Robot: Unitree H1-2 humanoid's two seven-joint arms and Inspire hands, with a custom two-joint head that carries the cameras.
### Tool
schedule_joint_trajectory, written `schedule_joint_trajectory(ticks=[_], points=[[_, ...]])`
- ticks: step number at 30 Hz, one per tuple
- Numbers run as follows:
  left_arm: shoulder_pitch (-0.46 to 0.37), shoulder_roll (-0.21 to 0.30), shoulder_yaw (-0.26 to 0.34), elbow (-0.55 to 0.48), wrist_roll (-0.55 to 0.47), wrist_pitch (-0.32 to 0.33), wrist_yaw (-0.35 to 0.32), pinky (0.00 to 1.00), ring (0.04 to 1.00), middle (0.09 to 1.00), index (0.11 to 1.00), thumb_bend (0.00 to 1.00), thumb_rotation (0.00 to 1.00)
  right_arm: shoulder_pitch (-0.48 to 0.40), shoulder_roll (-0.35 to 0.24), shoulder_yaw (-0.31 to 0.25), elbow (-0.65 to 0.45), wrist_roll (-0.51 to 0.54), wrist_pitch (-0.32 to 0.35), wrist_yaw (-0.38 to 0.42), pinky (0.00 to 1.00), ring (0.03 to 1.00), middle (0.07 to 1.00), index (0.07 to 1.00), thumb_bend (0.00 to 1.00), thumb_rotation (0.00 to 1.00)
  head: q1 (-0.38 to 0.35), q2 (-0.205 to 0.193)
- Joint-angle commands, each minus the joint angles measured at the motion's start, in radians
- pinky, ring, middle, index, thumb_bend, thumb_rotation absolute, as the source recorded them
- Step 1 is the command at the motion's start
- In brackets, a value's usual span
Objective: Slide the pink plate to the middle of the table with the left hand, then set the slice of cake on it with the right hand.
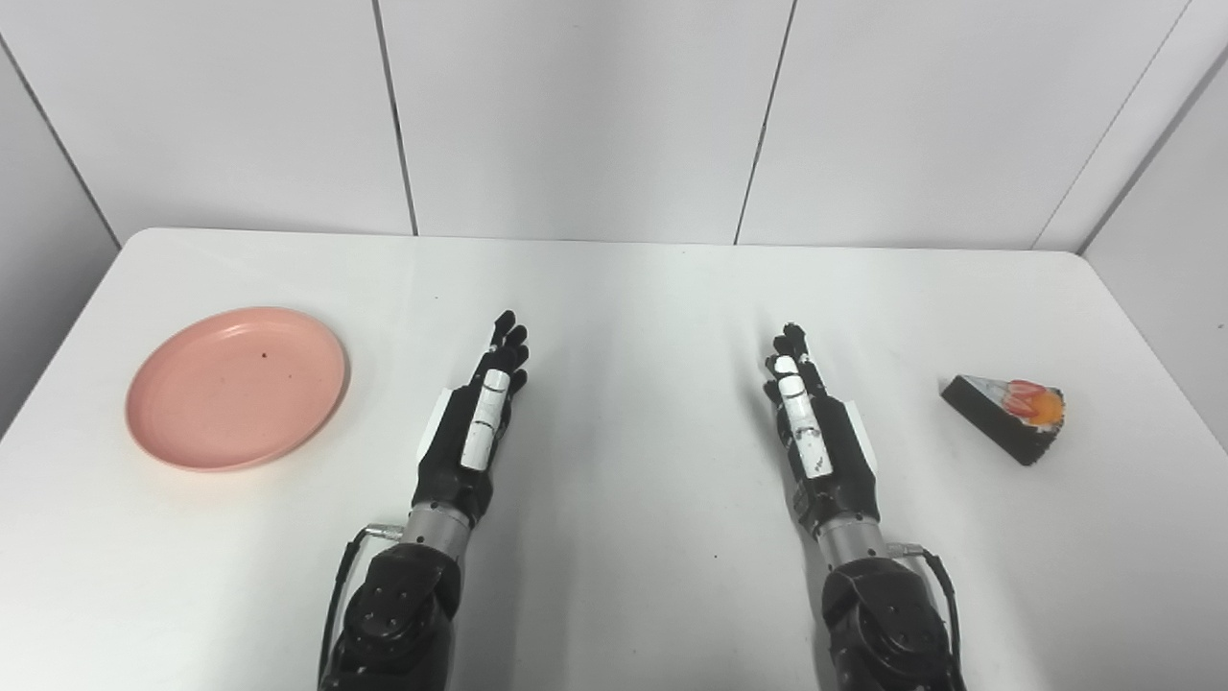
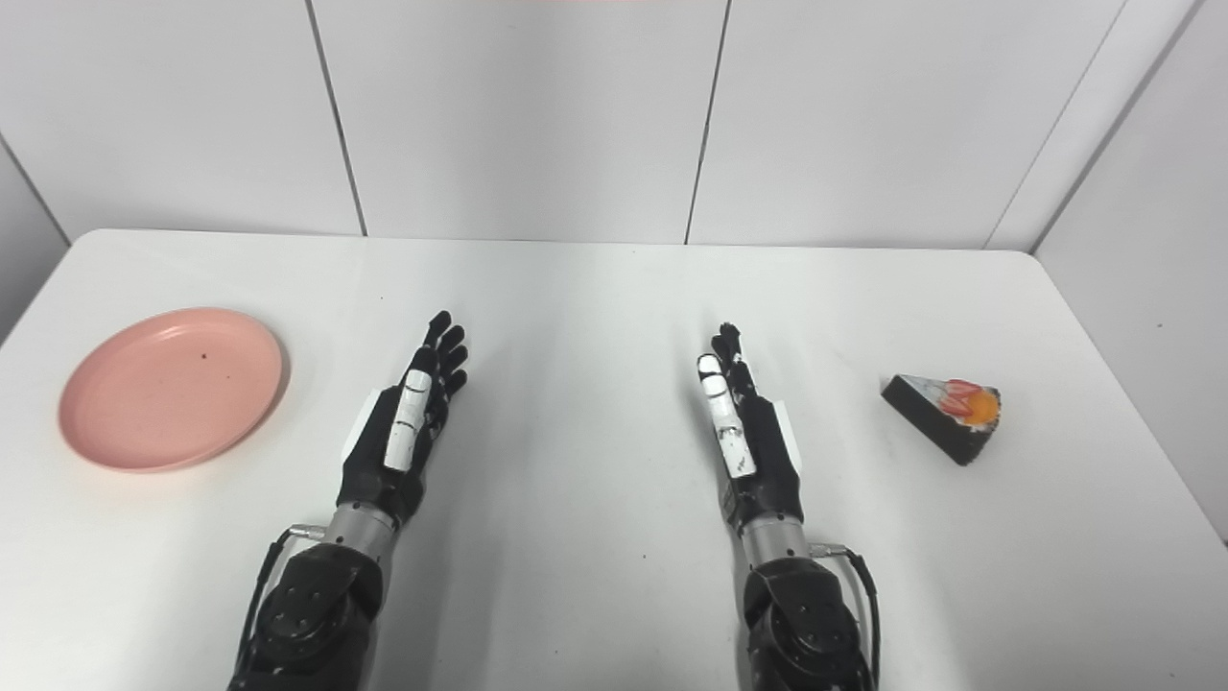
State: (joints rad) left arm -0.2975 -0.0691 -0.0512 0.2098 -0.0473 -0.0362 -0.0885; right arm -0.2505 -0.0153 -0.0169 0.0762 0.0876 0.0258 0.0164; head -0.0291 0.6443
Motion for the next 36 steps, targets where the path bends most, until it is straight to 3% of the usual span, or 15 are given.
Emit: schedule_joint_trajectory(ticks=[1, 36], points=[[0.024, 0.003, -0.005, 0.023, 0.007, 0.035, 0.003, 1.00, 1.000, 1.000, 1.000, 0.74, 1.00, -0.023, 0.003, -0.001, -0.026, -0.002, -0.022, 0.002, 1.00, 1.000, 0.994, 0.999, 0.66, 0.87, 0.000, -0.001], [0.017, 0.003, -0.002, 0.037, -0.001, 0.024, -0.001, 1.00, 1.000, 1.000, 1.000, 0.74, 1.00, -0.029, 0.000, -0.002, -0.019, -0.001, -0.022, 0.006, 1.00, 1.000, 1.000, 1.000, 0.68, 0.87, 0.001, -0.002]])
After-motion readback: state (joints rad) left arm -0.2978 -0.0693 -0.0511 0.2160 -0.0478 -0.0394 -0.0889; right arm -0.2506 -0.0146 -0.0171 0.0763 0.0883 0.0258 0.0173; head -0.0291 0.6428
